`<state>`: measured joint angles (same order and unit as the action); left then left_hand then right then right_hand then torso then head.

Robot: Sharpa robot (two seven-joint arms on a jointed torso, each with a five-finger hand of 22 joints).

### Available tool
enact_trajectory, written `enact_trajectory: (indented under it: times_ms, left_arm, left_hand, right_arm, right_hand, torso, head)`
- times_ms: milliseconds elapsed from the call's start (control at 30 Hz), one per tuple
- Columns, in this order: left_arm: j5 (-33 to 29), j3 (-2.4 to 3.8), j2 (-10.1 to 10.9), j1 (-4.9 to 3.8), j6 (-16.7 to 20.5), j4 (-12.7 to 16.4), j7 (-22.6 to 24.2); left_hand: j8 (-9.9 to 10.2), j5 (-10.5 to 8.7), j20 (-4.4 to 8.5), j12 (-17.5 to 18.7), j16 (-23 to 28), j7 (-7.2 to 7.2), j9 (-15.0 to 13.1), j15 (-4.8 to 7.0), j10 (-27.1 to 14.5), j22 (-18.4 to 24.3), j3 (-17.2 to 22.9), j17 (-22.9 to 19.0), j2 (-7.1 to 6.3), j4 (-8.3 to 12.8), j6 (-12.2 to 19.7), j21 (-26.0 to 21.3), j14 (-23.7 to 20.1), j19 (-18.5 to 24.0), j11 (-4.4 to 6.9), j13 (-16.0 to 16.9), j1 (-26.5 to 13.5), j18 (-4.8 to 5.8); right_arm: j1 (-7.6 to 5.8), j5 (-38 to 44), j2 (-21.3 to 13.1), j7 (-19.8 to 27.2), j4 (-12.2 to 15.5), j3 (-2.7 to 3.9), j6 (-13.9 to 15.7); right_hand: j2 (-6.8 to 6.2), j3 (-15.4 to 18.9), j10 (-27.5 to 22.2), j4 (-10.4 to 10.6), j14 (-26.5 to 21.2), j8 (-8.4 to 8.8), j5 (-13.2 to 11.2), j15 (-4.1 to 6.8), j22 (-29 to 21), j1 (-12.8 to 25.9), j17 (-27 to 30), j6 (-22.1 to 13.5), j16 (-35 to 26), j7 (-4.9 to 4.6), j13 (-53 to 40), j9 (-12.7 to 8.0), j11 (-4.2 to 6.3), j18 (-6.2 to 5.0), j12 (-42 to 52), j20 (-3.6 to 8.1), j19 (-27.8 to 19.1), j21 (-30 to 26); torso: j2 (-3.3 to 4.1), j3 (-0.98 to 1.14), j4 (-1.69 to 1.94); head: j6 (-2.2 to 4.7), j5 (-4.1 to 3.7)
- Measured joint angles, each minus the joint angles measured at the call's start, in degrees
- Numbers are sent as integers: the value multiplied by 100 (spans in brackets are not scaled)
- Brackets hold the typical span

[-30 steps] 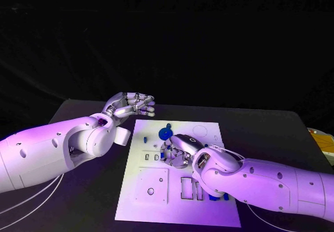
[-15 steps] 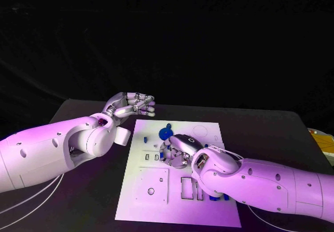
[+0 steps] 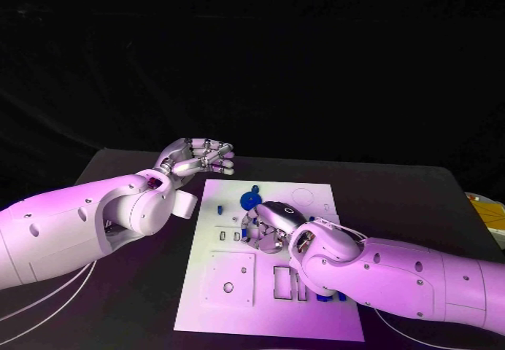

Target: Assemble the parts on the task board

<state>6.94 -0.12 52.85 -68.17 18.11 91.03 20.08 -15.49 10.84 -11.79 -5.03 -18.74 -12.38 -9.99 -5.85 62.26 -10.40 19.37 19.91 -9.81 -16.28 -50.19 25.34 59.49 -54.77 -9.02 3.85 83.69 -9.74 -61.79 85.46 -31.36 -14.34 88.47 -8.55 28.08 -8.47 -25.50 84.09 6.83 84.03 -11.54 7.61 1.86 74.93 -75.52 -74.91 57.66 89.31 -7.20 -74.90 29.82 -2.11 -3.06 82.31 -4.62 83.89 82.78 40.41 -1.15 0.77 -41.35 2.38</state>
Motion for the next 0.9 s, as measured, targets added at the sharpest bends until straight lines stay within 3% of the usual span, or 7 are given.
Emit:
enact_trajectory:
  times_ms: [300,667,900]
  left_arm:
    - [0,0,1,0,-3,-2,-4]
    - [-1,0,1,0,-10,-6,-14]
    - [-1,0,3,0,-15,-6,-18]
  left_hand:
    - [0,0,0,0,0,0,1,0,0,1,0,8,0,0,0,0,0,0,0,0,0,0]
    - [0,0,0,0,0,0,1,0,0,1,0,8,0,0,0,0,0,0,0,0,0,0]
    - [20,0,0,22,22,0,2,0,0,1,0,17,0,0,0,0,0,0,0,0,0,0]
  right_arm:
    - [5,12,8,-15,-18,2,-2]
    - [24,15,11,-58,-35,-12,-11]
    - [31,15,10,-89,-48,-19,-17]
  right_hand:
    - [-128,45,-31,14,0,29,81,0,-1,128,0,-7,0,33,0,-26,-31,0,-36,0,0,-26]
    - [-172,89,-84,31,-1,73,106,-44,-2,172,1,-147,0,-42,-5,-55,-83,0,-103,0,0,-65]
    - [-337,288,-135,139,-10,128,54,-98,-2,337,1,-342,0,-115,-5,-76,-135,0,-148,-45,2,-110]
  torso:
    - [0,1,1]
    - [-1,3,-4]
    - [-1,2,-4]
  head:
    - [-13,2]
    - [-19,8]
    - [-20,2]
